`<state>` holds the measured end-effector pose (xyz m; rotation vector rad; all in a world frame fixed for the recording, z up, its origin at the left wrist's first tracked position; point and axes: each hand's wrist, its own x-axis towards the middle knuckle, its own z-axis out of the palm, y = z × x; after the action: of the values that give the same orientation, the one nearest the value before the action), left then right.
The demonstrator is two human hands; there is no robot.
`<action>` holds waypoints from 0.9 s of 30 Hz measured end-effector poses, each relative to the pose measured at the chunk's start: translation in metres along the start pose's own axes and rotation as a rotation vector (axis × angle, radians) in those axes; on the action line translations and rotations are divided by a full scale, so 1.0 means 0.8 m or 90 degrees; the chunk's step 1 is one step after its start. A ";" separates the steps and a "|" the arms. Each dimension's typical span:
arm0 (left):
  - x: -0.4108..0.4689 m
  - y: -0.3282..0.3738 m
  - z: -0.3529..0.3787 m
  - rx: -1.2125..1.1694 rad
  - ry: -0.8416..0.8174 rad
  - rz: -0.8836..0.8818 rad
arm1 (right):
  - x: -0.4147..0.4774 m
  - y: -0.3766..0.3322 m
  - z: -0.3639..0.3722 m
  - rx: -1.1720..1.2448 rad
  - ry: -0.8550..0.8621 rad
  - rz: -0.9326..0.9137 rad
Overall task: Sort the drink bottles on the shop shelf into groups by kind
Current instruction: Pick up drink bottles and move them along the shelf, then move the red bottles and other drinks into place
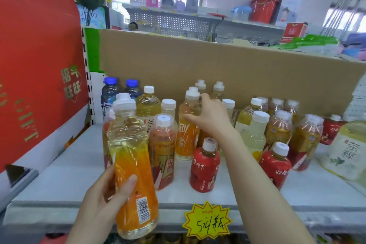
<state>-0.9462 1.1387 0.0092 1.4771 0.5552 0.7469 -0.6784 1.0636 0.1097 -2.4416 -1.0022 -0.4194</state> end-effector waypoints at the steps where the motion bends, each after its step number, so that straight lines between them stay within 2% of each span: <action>1: -0.001 -0.001 0.002 0.000 -0.010 0.007 | -0.010 0.008 0.000 0.055 0.032 -0.017; 4: 0.000 -0.010 0.005 -0.023 -0.020 0.023 | -0.065 0.028 0.009 0.253 0.205 -0.028; 6: -0.002 -0.009 0.011 -0.029 -0.046 0.016 | -0.113 0.036 0.030 0.330 0.253 0.028; 9: -0.006 -0.012 0.020 -0.044 -0.068 0.024 | -0.158 0.039 0.069 0.369 0.134 0.123; 12: -0.009 -0.016 0.026 -0.043 -0.089 0.037 | -0.165 0.043 0.083 0.385 0.062 0.137; 15: -0.013 -0.018 0.032 -0.038 -0.105 0.043 | -0.168 0.047 0.069 0.412 0.093 0.154; 21: -0.015 -0.010 0.070 0.044 -0.150 0.107 | -0.207 0.074 0.018 0.439 0.236 0.206; 27: 0.023 -0.019 0.160 0.213 -0.025 0.217 | -0.228 0.111 -0.010 0.449 0.245 0.191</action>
<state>-0.8375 1.0668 0.0014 1.9241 0.4151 0.9177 -0.7407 0.8991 0.0092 -1.7422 -0.4893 -0.3387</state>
